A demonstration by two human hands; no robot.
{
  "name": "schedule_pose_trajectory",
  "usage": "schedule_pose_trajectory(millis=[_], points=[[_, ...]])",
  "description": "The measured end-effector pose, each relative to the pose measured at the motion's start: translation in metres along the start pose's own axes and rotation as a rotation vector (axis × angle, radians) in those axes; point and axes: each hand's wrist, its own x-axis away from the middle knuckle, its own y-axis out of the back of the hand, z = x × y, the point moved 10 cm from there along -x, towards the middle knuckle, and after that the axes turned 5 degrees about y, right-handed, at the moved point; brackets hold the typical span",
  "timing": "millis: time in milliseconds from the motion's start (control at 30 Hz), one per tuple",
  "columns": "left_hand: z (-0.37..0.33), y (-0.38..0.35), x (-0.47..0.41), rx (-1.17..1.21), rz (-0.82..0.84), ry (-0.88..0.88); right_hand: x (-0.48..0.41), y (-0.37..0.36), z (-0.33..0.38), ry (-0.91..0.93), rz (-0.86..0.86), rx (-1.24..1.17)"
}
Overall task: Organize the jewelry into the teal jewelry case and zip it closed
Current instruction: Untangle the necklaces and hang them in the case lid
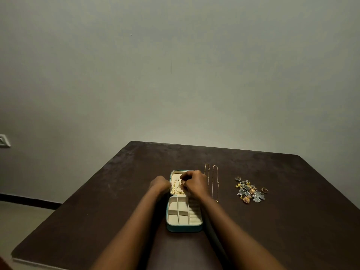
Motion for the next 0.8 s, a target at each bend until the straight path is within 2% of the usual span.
schedule_pose_trajectory(millis=[133,267,433,567,800], points=[[-0.001,-0.011,-0.004,0.127,0.092,-0.055,0.003,0.018,-0.018,-0.1,-0.115,-0.081],[0.004,-0.015,0.001,0.318,0.173,-0.022,0.01,0.031,-0.038,-0.155,-0.186,-0.15],[-0.001,-0.015,0.02,0.612,0.271,-0.048,0.02,0.047,-0.035,-0.083,-0.263,-0.099],[-0.003,-0.009,0.025,0.812,0.228,-0.123,0.024,0.052,-0.025,0.014,-0.309,-0.077],[-0.002,-0.004,0.033,0.868,0.195,-0.186,0.03,0.04,-0.027,0.02,-0.233,-0.141]])
